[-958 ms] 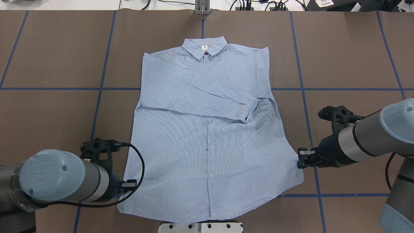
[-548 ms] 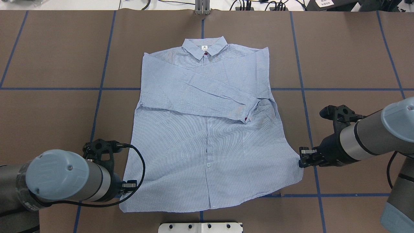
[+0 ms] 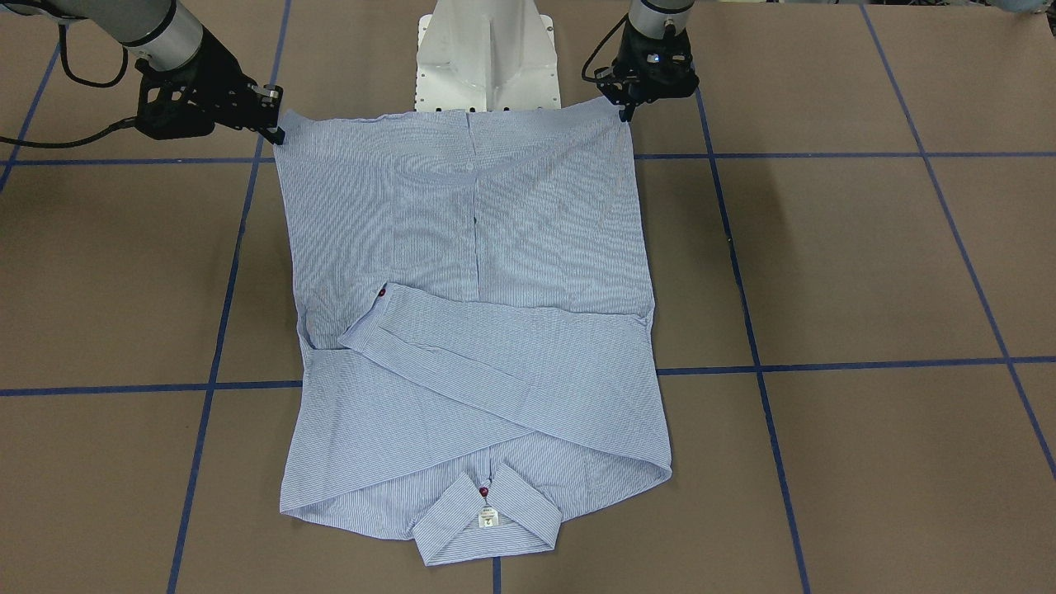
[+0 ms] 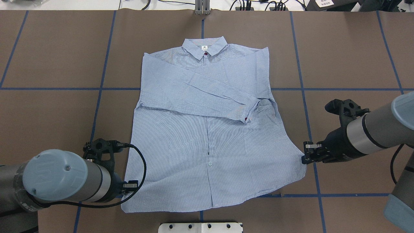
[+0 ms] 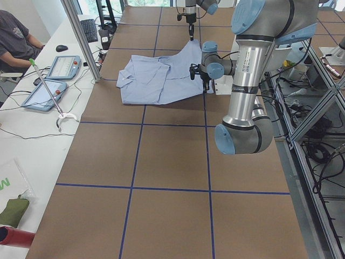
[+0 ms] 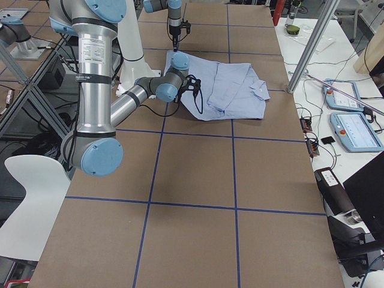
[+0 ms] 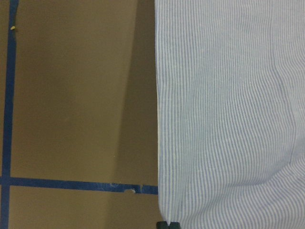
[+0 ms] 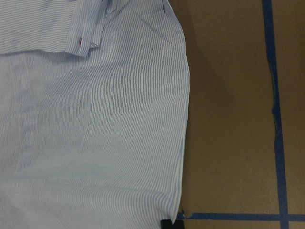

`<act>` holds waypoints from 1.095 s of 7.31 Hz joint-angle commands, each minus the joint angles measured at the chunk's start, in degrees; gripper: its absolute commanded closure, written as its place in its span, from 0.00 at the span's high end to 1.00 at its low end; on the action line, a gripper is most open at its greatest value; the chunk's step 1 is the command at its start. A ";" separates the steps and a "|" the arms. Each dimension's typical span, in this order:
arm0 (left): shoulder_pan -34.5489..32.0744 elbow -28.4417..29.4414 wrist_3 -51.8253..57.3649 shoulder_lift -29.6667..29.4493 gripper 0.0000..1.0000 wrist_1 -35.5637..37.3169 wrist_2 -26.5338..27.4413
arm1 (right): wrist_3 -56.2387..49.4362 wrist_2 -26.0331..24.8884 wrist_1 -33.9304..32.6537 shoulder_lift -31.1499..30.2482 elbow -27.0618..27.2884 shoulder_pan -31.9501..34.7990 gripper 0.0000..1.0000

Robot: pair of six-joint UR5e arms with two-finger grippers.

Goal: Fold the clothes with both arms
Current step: 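Lift both hem corners with both grippers and pull them apart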

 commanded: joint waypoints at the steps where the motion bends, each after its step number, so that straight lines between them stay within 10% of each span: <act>1: -0.10 -2.92 -0.11 0.27 0.00 0.52 -2.01 | -0.06 2.59 -0.04 -1.02 1.78 1.38 0.00; 8: 5.44 -9.89 -0.72 -0.52 0.00 8.17 -7.04 | 0.11 11.21 18.95 -17.73 5.05 1.04 0.00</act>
